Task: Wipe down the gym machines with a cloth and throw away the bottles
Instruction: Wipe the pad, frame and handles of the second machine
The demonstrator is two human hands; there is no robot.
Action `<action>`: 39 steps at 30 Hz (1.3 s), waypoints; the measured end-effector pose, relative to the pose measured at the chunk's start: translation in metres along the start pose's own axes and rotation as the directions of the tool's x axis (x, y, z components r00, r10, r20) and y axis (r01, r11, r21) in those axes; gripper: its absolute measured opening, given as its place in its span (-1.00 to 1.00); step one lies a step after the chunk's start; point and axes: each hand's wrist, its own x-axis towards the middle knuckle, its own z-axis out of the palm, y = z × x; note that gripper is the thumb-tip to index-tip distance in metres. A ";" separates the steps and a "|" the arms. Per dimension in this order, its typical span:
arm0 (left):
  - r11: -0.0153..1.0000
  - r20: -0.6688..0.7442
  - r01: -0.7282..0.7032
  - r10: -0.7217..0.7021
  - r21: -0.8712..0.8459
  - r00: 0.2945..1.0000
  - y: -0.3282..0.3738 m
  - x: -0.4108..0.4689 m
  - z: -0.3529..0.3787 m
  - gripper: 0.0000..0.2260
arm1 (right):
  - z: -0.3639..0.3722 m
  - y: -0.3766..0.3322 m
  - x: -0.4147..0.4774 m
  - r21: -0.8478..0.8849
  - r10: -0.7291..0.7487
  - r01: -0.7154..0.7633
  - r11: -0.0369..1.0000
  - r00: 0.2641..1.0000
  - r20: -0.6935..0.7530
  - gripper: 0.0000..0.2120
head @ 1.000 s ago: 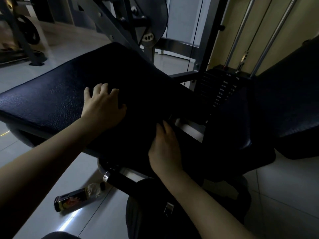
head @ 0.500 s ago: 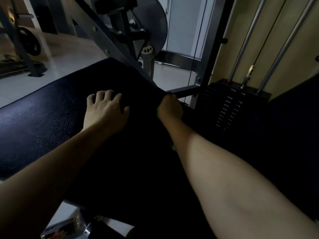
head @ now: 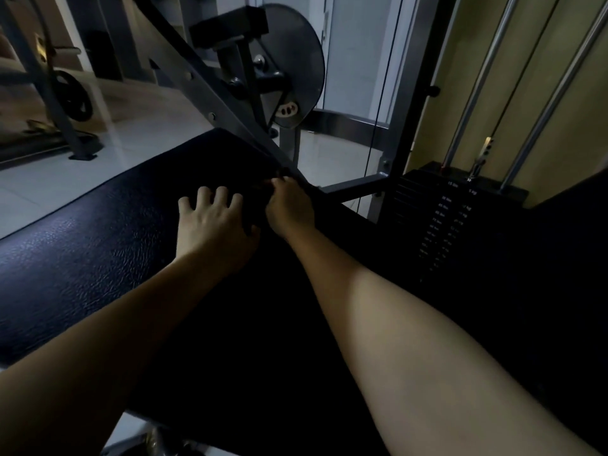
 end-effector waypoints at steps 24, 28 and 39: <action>0.988 0.000 0.018 -0.018 -0.154 1.000 -0.009 0.027 0.013 -0.39 | -0.021 0.032 0.003 -0.105 0.276 -0.279 0.954 0.960 -0.042 -0.60; 0.987 -0.021 0.022 -0.026 -0.160 0.999 -0.008 0.026 0.013 -0.40 | -0.064 0.092 0.000 -0.081 0.553 -0.553 0.830 0.833 -0.014 -0.41; 0.979 -0.002 0.028 -0.029 -0.200 1.000 -0.011 0.025 0.012 -0.40 | -0.088 0.149 -0.051 -0.568 0.742 -0.563 0.601 0.656 0.135 -0.48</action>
